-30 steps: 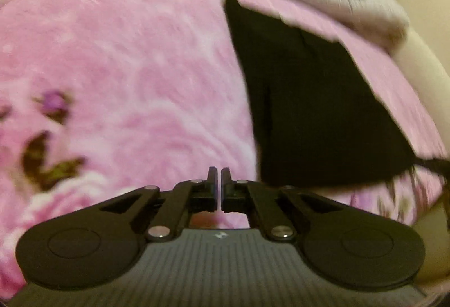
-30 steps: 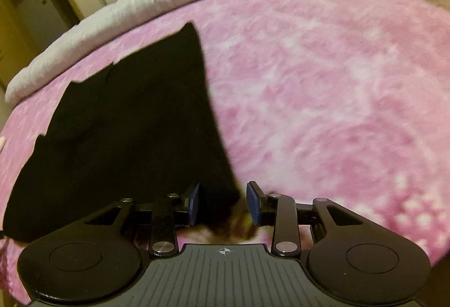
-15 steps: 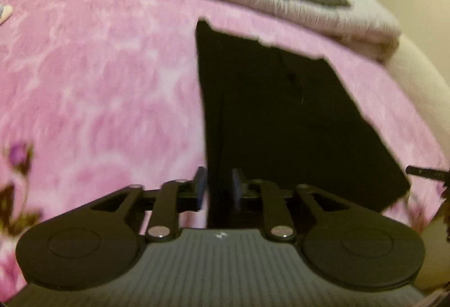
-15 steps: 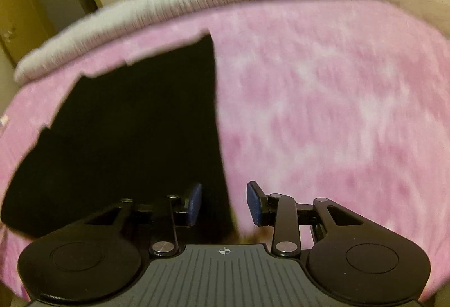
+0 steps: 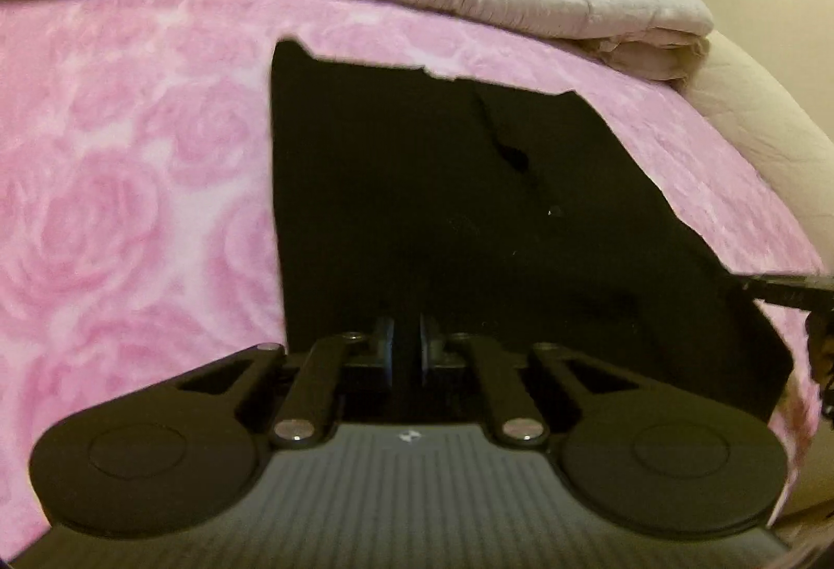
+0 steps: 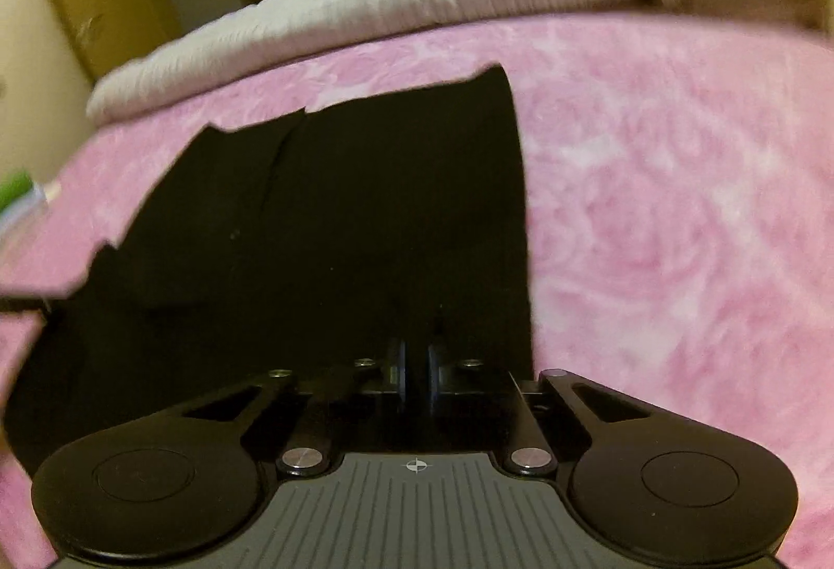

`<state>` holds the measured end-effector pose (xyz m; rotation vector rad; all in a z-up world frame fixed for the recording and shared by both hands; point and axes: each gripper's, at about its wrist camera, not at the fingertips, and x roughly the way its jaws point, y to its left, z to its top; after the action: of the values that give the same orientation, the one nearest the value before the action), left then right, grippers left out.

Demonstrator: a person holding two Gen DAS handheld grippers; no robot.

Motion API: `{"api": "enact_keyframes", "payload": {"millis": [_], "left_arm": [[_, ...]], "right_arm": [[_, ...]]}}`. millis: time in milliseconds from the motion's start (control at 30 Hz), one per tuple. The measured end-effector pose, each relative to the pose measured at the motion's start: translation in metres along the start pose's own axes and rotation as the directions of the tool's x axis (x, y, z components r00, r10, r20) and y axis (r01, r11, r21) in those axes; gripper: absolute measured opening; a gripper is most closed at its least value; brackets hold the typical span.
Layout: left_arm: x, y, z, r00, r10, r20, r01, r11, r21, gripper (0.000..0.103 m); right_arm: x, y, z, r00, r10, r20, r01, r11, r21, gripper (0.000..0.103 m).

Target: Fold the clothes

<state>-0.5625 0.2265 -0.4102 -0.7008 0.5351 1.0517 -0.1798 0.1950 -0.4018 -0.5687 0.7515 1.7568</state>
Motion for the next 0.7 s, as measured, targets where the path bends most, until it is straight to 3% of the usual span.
{"api": "enact_keyframes", "payload": {"millis": [200,267,333,400,467,567,600,700], "left_arm": [[-0.018,-0.003,0.004,0.991,-0.029,0.130,0.029,1.000,0.003,0.006],[-0.007,-0.001,0.005,0.995,0.001,0.098,0.000,1.000,-0.003,0.006],[0.008,0.005,0.002,0.999,0.022,0.038,-0.020,0.999,-0.037,0.007],[0.009,0.006,0.002,0.999,0.046,0.028,-0.045,0.998,-0.047,0.009],[0.003,0.006,0.002,0.997,0.070,0.042,-0.068,0.996,-0.052,0.015],[-0.019,0.005,0.002,0.985,0.148,0.087,-0.141,0.987,-0.082,0.012],[-0.025,0.002,0.001,0.986,0.141,0.093,-0.133,0.988,-0.079,0.011],[-0.041,-0.013,-0.005,0.991,0.090,0.099,-0.085,0.995,-0.054,0.009]], "right_arm": [[-0.030,0.008,0.006,0.987,-0.032,0.155,0.039,0.999,-0.037,0.005],[-0.024,0.005,0.006,0.986,-0.068,0.149,0.074,0.997,-0.032,0.005],[-0.005,-0.002,0.004,0.992,-0.085,0.090,0.085,0.996,0.004,0.005],[0.014,-0.007,0.000,0.994,-0.108,0.010,0.108,0.994,0.028,0.006],[0.011,-0.007,0.002,0.993,-0.117,0.014,0.116,0.992,0.049,0.009],[-0.006,0.001,0.010,0.982,-0.183,0.037,0.180,0.982,0.063,0.021],[-0.014,0.006,0.011,0.976,-0.210,0.060,0.206,0.976,0.064,0.025],[-0.037,0.032,0.005,0.978,-0.171,0.116,0.168,0.985,0.032,0.027]]}}
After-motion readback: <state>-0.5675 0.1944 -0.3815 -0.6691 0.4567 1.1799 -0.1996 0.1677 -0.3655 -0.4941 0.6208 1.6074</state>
